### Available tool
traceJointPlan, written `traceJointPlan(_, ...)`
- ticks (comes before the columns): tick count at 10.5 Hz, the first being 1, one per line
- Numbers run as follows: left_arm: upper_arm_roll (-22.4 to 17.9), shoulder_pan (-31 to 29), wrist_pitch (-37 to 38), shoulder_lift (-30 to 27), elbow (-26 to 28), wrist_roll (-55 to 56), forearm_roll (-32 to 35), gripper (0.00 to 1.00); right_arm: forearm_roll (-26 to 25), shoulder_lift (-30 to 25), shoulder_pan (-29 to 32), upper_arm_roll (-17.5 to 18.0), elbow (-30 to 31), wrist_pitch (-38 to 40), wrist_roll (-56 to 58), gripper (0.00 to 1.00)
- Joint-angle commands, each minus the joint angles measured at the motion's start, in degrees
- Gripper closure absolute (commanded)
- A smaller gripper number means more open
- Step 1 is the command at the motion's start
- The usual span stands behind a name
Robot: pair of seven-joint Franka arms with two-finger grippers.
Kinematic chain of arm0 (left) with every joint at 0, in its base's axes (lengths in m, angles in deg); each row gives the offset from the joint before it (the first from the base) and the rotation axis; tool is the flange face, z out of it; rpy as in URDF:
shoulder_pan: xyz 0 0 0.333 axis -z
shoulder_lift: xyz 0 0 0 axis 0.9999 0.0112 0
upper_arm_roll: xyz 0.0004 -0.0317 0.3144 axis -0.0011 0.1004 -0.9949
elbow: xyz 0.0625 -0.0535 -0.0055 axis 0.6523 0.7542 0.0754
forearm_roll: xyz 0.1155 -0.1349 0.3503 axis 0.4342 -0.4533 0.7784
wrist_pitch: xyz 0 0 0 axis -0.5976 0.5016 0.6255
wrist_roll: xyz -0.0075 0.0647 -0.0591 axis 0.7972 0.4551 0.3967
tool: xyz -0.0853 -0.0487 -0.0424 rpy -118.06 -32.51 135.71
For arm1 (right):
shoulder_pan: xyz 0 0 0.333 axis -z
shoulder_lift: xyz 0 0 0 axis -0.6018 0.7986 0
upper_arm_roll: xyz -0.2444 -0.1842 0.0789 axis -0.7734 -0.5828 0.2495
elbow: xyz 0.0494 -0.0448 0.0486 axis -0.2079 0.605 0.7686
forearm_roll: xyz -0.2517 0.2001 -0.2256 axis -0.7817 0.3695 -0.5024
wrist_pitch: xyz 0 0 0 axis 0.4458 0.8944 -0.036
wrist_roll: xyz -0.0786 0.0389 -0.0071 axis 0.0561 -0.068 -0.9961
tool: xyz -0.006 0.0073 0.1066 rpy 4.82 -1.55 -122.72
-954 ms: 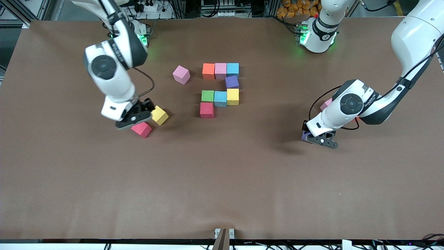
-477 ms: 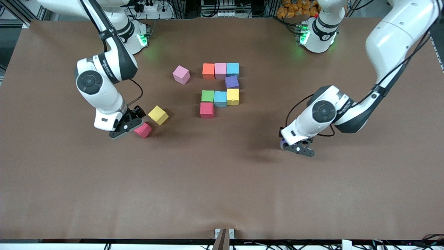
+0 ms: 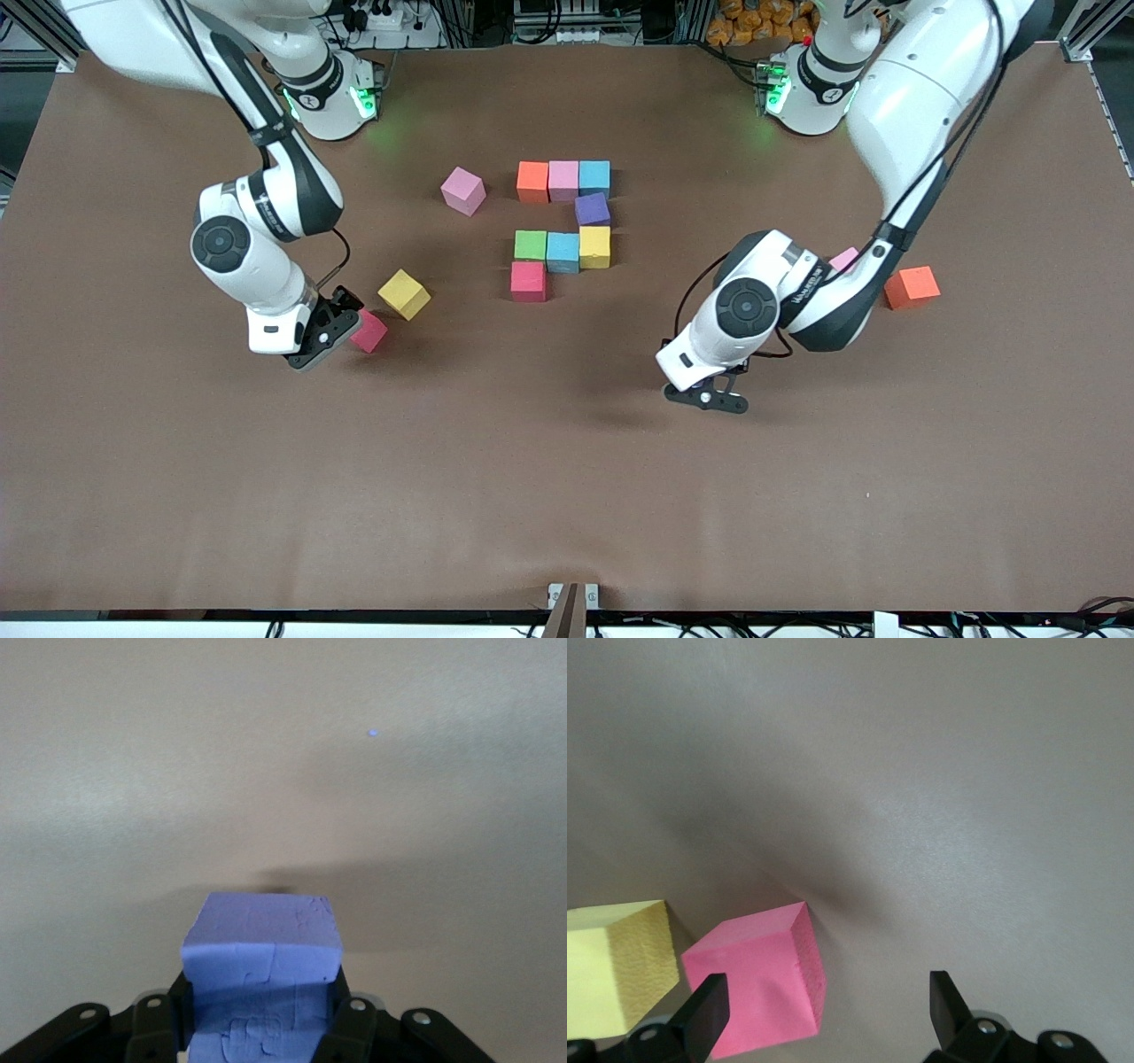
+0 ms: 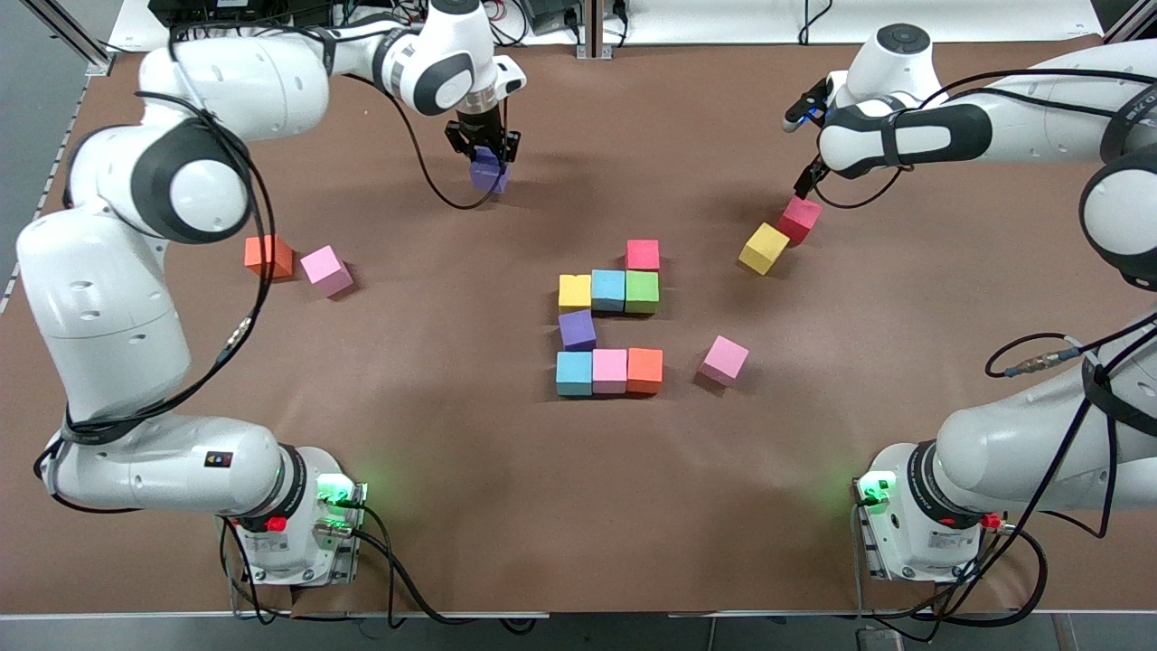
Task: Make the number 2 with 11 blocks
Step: 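Lift the purple cube with the left gripper while the right gripper reaches pink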
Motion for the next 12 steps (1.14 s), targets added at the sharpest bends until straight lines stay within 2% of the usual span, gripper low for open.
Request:
traceJointPlan(1, -2.5, 3.3, 1.3, 1.7, -5.1, 0.6, -3.0, 0.80, -0.9, 0.7, 0.4, 0.8, 0.6, -1.6, 2.5, 0.00)
traceJointPlan(2, -2.5, 4.2, 1.3, 2.6, -6.4, 2.3, -3.0, 0.81, -1.5, 1.1, 0.5, 0.9, 0.1, -1.8, 5.8, 0.00)
traceJointPlan(5, -6.8, 10.3, 1.3, 2.8, -7.6, 6.9, -3.9, 0.83, -1.9, 1.7, -0.3, 0.7, -0.1, -3.6, 6.7, 0.00)
traceJointPlan(8, -10.8, 17.2, 4.4, 6.7, -15.5, 11.7, -8.8, 0.84, -1.8, 1.7, 2.1, 0.9, 1.3, -3.4, 7.9, 0.00)
traceJointPlan(10, -14.3, 22.1, 4.7, 8.3, -18.0, 14.3, -10.6, 0.84, -1.6, 1.7, 2.7, 1.2, 2.0, -3.0, 8.9, 0.00)
traceJointPlan(12, -14.6, 24.0, 4.7, 9.2, -19.5, 17.1, -11.7, 0.87, -1.2, 1.8, 2.5, 1.8, 2.1, -1.2, 8.5, 0.00)
